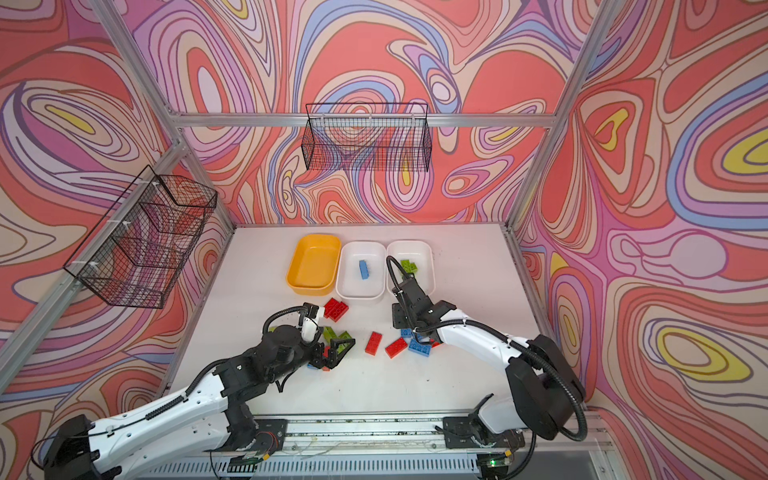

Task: Sort the legos into containers by color
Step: 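Lower the right gripper and grasp another blue brick, then carry the blue brick with the right gripper into the nearer white tub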

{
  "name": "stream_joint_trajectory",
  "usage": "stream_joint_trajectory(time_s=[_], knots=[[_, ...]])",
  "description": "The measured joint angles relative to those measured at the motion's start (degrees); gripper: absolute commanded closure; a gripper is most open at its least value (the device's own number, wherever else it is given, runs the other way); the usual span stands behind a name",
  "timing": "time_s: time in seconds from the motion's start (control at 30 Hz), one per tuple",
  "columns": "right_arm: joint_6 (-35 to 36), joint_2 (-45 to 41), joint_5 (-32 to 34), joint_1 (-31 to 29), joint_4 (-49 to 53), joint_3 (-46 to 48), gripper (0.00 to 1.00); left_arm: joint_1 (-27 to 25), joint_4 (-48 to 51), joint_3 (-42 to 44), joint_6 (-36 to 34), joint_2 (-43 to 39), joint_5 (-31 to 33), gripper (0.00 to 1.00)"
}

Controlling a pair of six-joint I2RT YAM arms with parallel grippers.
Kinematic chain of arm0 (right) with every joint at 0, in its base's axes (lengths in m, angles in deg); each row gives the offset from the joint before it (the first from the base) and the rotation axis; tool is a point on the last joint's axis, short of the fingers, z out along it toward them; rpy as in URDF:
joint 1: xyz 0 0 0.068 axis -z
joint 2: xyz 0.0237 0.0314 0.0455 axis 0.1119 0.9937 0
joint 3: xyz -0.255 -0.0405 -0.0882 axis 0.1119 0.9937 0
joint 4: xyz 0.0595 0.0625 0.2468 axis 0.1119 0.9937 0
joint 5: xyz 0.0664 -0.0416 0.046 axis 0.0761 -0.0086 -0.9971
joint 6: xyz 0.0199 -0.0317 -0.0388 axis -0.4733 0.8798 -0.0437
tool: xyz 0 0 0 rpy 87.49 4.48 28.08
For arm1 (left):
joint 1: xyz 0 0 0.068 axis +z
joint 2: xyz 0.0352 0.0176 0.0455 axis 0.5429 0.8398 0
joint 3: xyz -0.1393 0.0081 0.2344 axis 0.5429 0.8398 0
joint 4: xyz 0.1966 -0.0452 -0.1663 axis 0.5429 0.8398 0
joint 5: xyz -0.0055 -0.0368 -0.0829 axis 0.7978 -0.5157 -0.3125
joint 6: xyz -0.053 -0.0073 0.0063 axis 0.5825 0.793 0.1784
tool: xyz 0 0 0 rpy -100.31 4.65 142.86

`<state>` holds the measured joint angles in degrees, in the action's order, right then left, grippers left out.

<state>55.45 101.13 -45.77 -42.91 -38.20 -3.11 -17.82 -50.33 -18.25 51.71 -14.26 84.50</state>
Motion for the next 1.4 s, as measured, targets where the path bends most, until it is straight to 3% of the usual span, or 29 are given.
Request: stream_joint_trajectory(time_s=[0.5, 0.7, 0.83, 1.0, 1.27, 1.4], knots=[[-0.46, 6.43, -0.31, 0.0, -4.28, 2.36, 0.42, 0.0, 3.48, -1.88, 1.16, 4.28, 6.78, 0.0], [-0.96, 10.36, -0.52, 0.0, -5.42, 2.4, 0.53, 0.0, 3.76, -4.42, 1.36, 6.16, 7.13, 0.0], [-1.09, 12.55, -0.02, 0.0, -5.7, 0.9, 0.71, -0.02, 3.8, -4.46, 1.79, 7.34, 7.45, 0.0], [-1.29, 13.29, -0.37, -0.28, -3.65, -1.4, 0.75, -0.02, 4.28, -4.48, 1.77, 8.48, 8.48, 0.0], [-0.81, 9.49, -0.2, -1.46, 2.71, -12.74, 0.73, -0.02, 4.04, -4.52, 1.49, 8.48, 9.75, 0.0], [1.55, 13.38, 0.68, -1.46, 4.09, -23.98, 0.73, 0.0, 3.3, -4.52, 0.63, 8.7, 10.23, 0.0]])
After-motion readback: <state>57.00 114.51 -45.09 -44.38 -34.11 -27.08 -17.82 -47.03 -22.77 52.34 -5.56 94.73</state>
